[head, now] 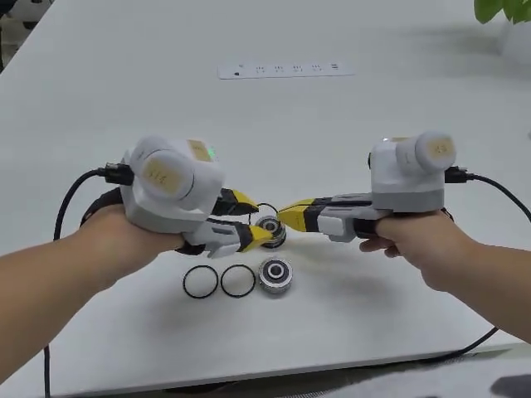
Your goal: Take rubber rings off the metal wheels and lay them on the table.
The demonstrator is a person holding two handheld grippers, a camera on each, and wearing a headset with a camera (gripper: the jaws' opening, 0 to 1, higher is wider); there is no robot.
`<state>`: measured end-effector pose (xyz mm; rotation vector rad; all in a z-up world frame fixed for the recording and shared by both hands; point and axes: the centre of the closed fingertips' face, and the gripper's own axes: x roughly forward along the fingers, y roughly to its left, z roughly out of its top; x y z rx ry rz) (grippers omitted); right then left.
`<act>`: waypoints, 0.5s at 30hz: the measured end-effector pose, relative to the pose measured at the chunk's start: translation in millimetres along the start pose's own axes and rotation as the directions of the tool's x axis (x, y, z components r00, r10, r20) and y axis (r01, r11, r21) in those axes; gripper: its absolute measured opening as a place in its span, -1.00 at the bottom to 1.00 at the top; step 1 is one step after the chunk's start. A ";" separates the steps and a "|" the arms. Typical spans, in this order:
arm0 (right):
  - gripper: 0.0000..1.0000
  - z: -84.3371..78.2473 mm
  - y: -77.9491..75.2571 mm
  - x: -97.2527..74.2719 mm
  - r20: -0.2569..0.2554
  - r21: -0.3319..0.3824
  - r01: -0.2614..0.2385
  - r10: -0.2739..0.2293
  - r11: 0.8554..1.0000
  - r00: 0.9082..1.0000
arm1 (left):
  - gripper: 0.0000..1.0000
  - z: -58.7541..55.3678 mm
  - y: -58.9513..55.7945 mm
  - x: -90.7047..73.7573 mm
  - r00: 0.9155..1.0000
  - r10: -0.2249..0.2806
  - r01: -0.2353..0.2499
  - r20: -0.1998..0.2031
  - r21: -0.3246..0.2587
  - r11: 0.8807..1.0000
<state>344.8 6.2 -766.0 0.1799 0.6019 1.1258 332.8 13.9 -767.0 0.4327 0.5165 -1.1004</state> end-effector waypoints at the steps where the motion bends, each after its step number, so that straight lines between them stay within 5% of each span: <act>1: -1.00 0.3 0.2 -0.1 0.000 0.000 -0.001 0.001 1.000 1.000 | -0.47 -0.4 1.3 -1.2 1.000 0.001 -0.001 0.002 0.001 1.000; 15: -1.00 5.6 4.0 -1.7 0.011 0.006 -0.013 0.013 1.000 1.000 | -0.29 3.2 -0.3 -20.6 0.999 0.007 -0.007 0.033 0.002 1.000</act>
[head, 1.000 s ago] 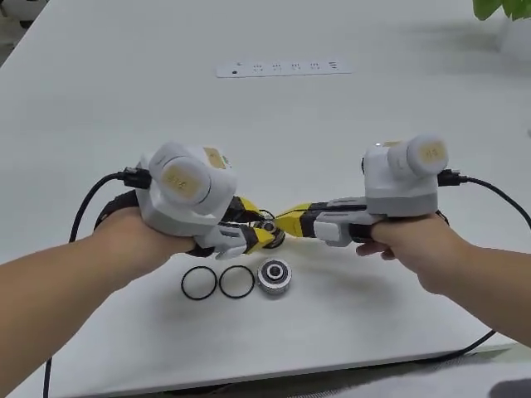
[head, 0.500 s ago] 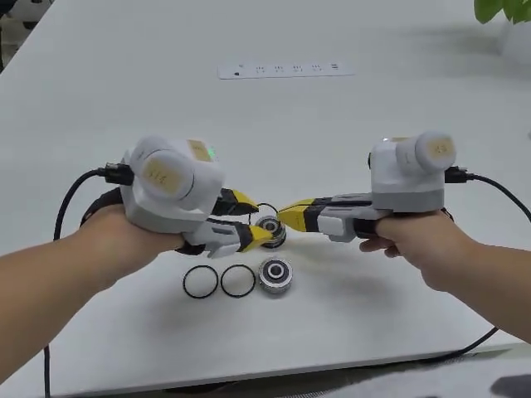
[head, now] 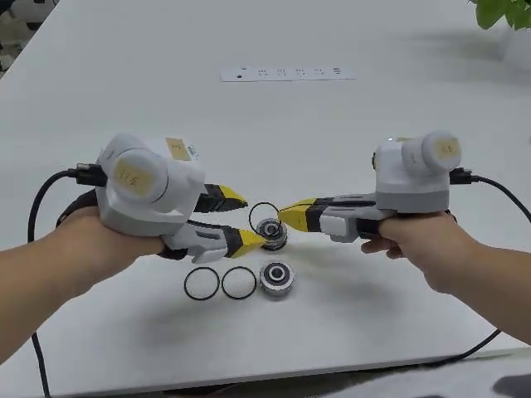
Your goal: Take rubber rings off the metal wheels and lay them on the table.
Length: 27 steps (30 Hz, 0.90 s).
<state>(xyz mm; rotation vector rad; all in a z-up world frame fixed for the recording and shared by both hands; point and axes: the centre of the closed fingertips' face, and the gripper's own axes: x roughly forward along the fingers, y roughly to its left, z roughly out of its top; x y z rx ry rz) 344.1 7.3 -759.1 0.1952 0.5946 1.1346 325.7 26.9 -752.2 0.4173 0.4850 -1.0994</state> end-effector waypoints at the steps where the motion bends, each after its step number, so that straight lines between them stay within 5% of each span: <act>1: -1.00 0.2 0.5 0.0 0.000 0.000 -0.001 0.001 1.000 1.000 | -0.28 0.2 0.5 -1.9 1.000 0.002 -0.002 0.002 -0.001 1.000; 27: -1.00 4.2 14.1 7.5 -0.012 -0.006 -0.038 0.038 0.999 0.999 | 0.04 -12.1 3.4 -44.1 0.999 0.045 -0.045 0.026 -0.032 0.998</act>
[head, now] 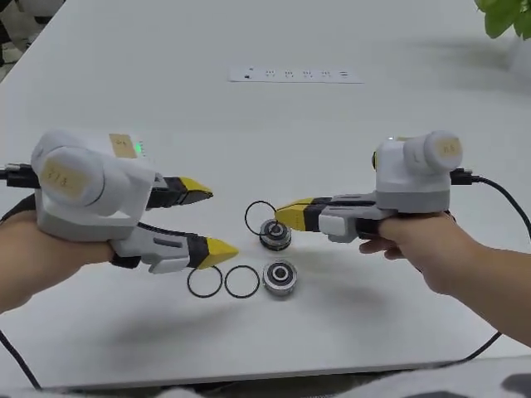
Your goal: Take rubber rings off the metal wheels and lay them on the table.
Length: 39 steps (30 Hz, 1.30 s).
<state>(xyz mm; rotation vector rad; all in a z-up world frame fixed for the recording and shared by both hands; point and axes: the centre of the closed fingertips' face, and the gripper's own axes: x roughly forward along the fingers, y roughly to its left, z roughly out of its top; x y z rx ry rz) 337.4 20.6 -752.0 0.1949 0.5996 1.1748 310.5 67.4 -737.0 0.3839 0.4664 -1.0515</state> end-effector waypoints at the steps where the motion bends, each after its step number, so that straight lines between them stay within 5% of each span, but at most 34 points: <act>1: -1.00 0.0 0.6 0.8 0.000 0.001 -0.002 0.002 1.000 1.000 | 0.05 -0.6 0.3 -0.8 1.000 0.002 -0.002 0.000 -0.001 1.000; 39: -1.00 -16.9 14.8 26.0 -0.073 -0.008 -0.054 0.053 0.999 0.996 | 0.21 -19.1 3.3 -25.4 0.999 0.045 -0.046 -0.016 -0.031 0.998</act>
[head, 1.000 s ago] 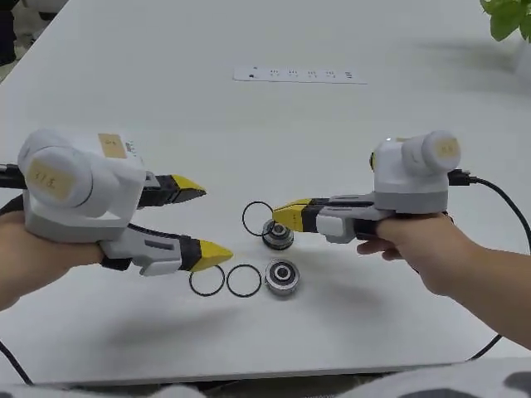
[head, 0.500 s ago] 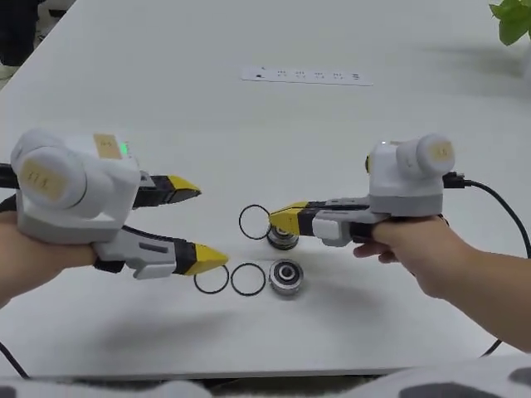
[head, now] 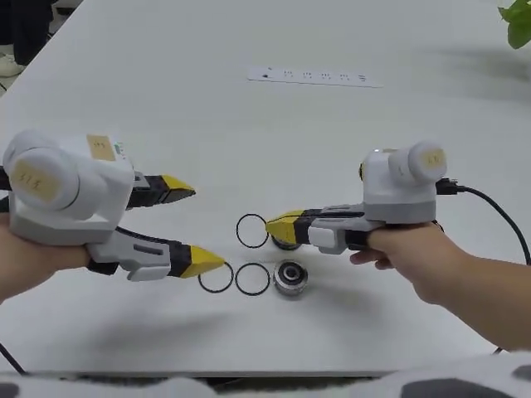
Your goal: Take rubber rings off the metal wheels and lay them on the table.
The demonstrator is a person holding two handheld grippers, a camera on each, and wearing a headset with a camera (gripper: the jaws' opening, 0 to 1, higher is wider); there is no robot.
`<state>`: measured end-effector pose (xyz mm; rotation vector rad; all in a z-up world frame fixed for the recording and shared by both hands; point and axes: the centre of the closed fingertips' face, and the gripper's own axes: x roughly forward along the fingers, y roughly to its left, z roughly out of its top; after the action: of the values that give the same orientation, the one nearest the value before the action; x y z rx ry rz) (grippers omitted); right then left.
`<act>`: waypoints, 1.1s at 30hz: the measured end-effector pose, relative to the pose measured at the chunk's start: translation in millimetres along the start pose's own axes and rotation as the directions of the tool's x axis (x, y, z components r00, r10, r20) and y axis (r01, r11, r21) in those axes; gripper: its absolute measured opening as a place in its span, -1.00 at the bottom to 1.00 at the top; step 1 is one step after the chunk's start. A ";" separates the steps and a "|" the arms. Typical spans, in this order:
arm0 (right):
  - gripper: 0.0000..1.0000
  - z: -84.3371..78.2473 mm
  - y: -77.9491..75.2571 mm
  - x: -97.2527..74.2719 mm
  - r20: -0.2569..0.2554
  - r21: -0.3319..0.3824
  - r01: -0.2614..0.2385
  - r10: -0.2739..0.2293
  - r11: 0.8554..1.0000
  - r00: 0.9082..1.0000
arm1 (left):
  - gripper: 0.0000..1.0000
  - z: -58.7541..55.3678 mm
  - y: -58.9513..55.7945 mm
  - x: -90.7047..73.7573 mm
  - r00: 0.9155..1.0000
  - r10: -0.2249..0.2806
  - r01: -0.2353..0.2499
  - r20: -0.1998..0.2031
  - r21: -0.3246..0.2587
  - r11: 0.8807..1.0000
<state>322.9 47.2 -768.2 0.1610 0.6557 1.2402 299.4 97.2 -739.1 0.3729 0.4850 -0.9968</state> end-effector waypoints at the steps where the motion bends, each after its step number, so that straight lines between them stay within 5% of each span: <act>1: -1.00 -0.6 0.3 0.4 -0.003 -0.002 -0.001 0.001 1.000 1.000 | 0.22 -0.4 0.0 -0.2 1.000 0.000 0.000 -0.001 -0.001 1.000; 33: -0.98 -18.0 -9.3 5.8 -0.074 -0.085 0.028 -0.035 0.996 0.997 | 0.22 -5.1 -2.3 -1.0 1.000 -0.002 0.002 -0.012 -0.009 1.000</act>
<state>321.8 45.2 -789.1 0.0344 0.6677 1.2458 295.9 99.4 -743.1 0.3707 0.5006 -0.9945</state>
